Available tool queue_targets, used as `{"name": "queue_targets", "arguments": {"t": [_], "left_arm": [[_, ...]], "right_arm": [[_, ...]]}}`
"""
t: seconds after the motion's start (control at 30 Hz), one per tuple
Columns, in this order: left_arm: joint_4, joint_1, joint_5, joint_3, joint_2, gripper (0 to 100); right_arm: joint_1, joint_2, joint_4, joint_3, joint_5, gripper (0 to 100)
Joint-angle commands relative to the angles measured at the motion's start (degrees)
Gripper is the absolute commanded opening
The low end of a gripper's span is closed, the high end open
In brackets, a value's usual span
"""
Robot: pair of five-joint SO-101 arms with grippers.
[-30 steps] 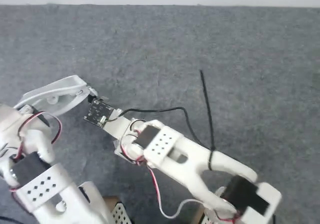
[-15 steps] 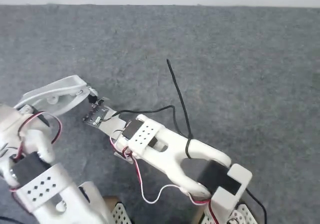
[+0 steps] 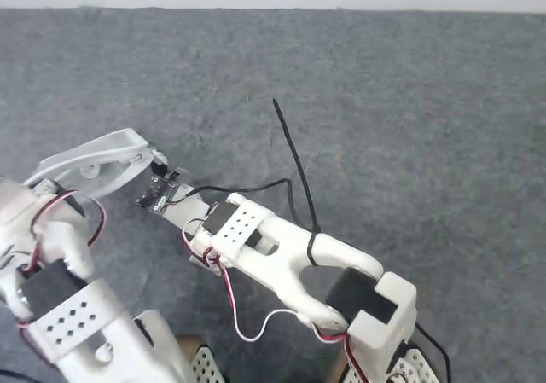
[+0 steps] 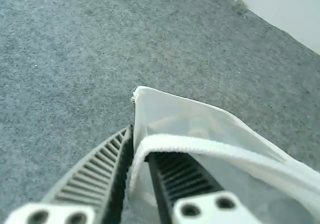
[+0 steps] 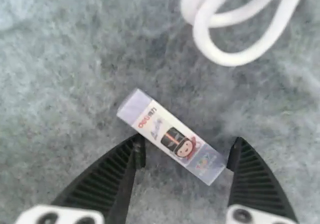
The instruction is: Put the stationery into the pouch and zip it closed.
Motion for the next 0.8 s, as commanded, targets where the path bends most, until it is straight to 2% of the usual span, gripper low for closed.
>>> {"name": "queue_targets", "arguments": {"t": [0.0, 0.07, 0.17, 0.3, 0.4, 0.6, 0.77], "left_arm": [[-1.93, -0.44, 0.53, -1.45, 0.00, 3], [-1.93, -0.44, 0.53, -1.45, 0.00, 3], [-1.93, -0.44, 0.53, -1.45, 0.00, 3], [-1.93, -0.44, 0.53, -1.45, 0.09, 3], [-1.93, -0.44, 0.53, -1.45, 0.09, 3], [-1.93, -0.35, 0.53, -1.45, 0.09, 3], [-1.93, -0.35, 0.53, -1.45, 0.09, 3]], "right_arm": [[0.04, 0.40, -2.15, -2.81, 1.49, 25.2], [0.04, 1.27, -2.33, -2.81, 5.01, 25.0], [0.04, 1.89, -2.33, -2.81, 9.41, 17.9], [0.04, 1.71, -2.15, -2.81, 10.99, 6.8], [0.31, 1.71, -1.80, -2.81, 11.08, 2.4], [4.97, 0.13, 1.45, -2.90, 11.16, 0.6], [9.89, -7.69, 9.98, -2.81, 11.16, 0.6]]}}
